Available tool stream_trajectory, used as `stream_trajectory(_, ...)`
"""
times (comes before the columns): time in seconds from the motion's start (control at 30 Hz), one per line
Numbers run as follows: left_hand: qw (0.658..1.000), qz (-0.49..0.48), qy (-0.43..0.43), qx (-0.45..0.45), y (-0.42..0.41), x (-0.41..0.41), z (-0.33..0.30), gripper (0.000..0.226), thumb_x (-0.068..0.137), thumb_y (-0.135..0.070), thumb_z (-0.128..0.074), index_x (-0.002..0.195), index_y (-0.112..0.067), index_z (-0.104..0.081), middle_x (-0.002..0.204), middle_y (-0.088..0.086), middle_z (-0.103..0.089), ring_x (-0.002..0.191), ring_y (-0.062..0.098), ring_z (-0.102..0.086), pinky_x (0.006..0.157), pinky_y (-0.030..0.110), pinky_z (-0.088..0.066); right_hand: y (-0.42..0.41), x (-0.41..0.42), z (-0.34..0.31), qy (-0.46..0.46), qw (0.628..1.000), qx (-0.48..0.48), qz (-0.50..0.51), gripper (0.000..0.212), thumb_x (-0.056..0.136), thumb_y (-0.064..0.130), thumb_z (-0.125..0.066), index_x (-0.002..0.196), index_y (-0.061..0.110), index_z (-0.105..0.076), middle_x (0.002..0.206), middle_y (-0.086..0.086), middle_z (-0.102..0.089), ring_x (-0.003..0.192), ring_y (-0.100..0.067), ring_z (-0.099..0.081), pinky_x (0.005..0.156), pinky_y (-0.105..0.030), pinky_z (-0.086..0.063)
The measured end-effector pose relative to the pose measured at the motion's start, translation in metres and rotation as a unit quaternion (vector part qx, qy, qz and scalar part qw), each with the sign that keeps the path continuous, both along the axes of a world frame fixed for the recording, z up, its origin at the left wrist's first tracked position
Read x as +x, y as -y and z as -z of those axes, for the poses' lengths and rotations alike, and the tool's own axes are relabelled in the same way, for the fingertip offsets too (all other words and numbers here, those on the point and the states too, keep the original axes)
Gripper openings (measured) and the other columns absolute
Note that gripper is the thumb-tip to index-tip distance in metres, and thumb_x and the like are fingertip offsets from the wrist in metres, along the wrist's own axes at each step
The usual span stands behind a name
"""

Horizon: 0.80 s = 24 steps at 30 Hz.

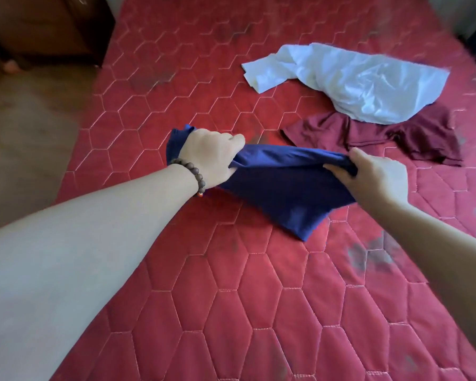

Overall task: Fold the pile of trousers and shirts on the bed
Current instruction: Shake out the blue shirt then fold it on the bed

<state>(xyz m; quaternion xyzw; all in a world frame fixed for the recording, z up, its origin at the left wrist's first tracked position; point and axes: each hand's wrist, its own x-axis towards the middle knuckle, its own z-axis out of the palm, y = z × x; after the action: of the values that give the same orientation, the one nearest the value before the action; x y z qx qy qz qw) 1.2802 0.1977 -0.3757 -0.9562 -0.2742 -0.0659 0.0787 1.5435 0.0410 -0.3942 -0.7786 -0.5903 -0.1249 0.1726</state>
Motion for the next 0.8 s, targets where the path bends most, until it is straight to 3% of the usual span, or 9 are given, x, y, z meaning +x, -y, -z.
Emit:
stream_trajectory(0.1, 0.999, 0.024, 0.008, 0.037, -0.004, -0.011, -0.021, 0.025, 0.067, -0.016, -0.076, 0.078, -0.007, -0.055, 0.065, 0.011, -0.06, 0.059, 0.032, -0.06, 0.057, 0.035, -0.035, 0.002, -0.006, -0.018, 0.026, 0.998, 0.008, -0.064, 0.044, 0.084, 0.05, -0.052, 0.062, 0.014, -0.04, 0.048, -0.007, -0.049, 0.041, -0.031, -0.052, 0.044, -0.025, -0.024)
stream_trajectory(0.23, 0.996, 0.064, -0.057, 0.019, 0.018, -0.038, 0.012, 0.03, 0.059, -0.013, -0.08, 0.08, -0.009, -0.059, 0.068, 0.009, -0.059, 0.064, 0.03, -0.061, 0.062, 0.036, -0.046, 0.035, -0.031, 0.014, 0.048, 0.99, -0.048, -0.125, 0.038, 0.079, 0.032, -0.073, 0.062, 0.011, -0.046, 0.049, -0.004, -0.049, 0.037, -0.028, -0.05, 0.035, -0.027, -0.031)
stream_trajectory(0.3, 0.994, 0.049, -0.101, -0.002, 0.037, -0.055, 0.051, 0.026, 0.065, -0.013, -0.074, 0.088, -0.013, -0.061, 0.077, 0.005, -0.06, 0.074, 0.028, -0.061, 0.071, 0.038, -0.047, 0.054, -0.046, 0.046, 0.05, 0.984, -0.1, -0.14, 0.033, 0.071, 0.03, -0.076, 0.062, 0.011, -0.051, 0.05, -0.003, -0.051, 0.038, -0.025, -0.053, 0.034, -0.027, -0.034)
stream_trajectory(0.4, 0.987, 0.014, -0.147, -0.059, 0.076, -0.081, 0.106, 0.029, 0.068, -0.004, -0.066, 0.093, -0.017, -0.062, 0.081, 0.0, -0.06, 0.08, 0.025, -0.061, 0.077, 0.037, -0.045, 0.082, -0.072, 0.096, 0.019, 0.964, -0.219, -0.152, 0.033, 0.051, 0.01, -0.086, 0.065, 0.011, -0.056, 0.054, -0.003, -0.053, 0.047, -0.027, -0.056, 0.043, -0.029, -0.041)
stream_trajectory(0.47, 0.98, -0.002, -0.173, -0.096, 0.102, -0.096, 0.133, 0.03, 0.072, 0.0, -0.058, 0.096, -0.017, -0.06, 0.087, 0.001, -0.058, 0.085, 0.025, -0.059, 0.08, 0.037, -0.044, 0.1, -0.088, 0.122, -0.008, 0.941, -0.304, -0.146, 0.023, 0.062, 0.003, -0.073, 0.078, 0.01, -0.058, 0.067, -0.006, -0.058, 0.064, -0.031, -0.06, 0.056, -0.035, -0.044)
stream_trajectory(0.57, 0.986, -0.021, -0.135, -0.095, 0.126, -0.114, 0.148, 0.025, 0.071, 0.003, -0.058, 0.089, -0.013, -0.063, 0.082, 0.005, -0.057, 0.079, 0.028, -0.059, 0.072, 0.038, -0.049, 0.122, -0.102, 0.138, -0.03, 0.921, -0.362, -0.139, 0.022, 0.069, 0.003, -0.06, 0.09, 0.01, -0.057, 0.08, -0.008, -0.059, 0.078, -0.033, -0.058, 0.064, -0.036, -0.039)
stream_trajectory(0.67, 0.992, -0.012, -0.097, -0.081, 0.143, -0.132, 0.15, 0.032, 0.073, 0.0, -0.035, 0.082, -0.012, -0.064, 0.075, 0.004, -0.056, 0.072, 0.027, -0.059, 0.067, 0.037, -0.051, 0.14, -0.115, 0.135, -0.052, 0.915, -0.363, -0.166, 0.024, 0.063, 0.005, -0.069, 0.083, 0.011, -0.057, 0.071, -0.006, -0.058, 0.068, -0.032, -0.059, 0.056, -0.035, -0.043)
stream_trajectory(0.73, 0.988, -0.028, -0.113, -0.099, 0.15, -0.143, 0.147, 0.037, 0.074, -0.001, -0.032, 0.086, -0.013, -0.065, 0.08, 0.003, -0.058, 0.078, 0.025, -0.06, 0.075, 0.037, -0.051, 0.152, -0.126, 0.131, -0.051, 0.895, -0.388, -0.215, 0.023, 0.067, 0.014, -0.072, 0.086, 0.012, -0.059, 0.074, -0.004, -0.061, 0.07, -0.031, -0.061, 0.058, -0.034, -0.047)
stream_trajectory(0.8, 0.98, -0.051, -0.134, -0.138, 0.154, -0.154, 0.146, 0.032, 0.077, -0.007, -0.043, 0.101, -0.014, -0.065, 0.096, 0.002, -0.06, 0.096, 0.024, -0.059, 0.094, 0.039, -0.044, 0.161, -0.133, 0.129, -0.063, 0.861, -0.44, -0.247, 0.022, 0.084, 0.031, -0.06, 0.096, 0.014, -0.059, 0.086, -0.003, -0.062, 0.083, -0.029, -0.062, 0.069, -0.036, -0.048)
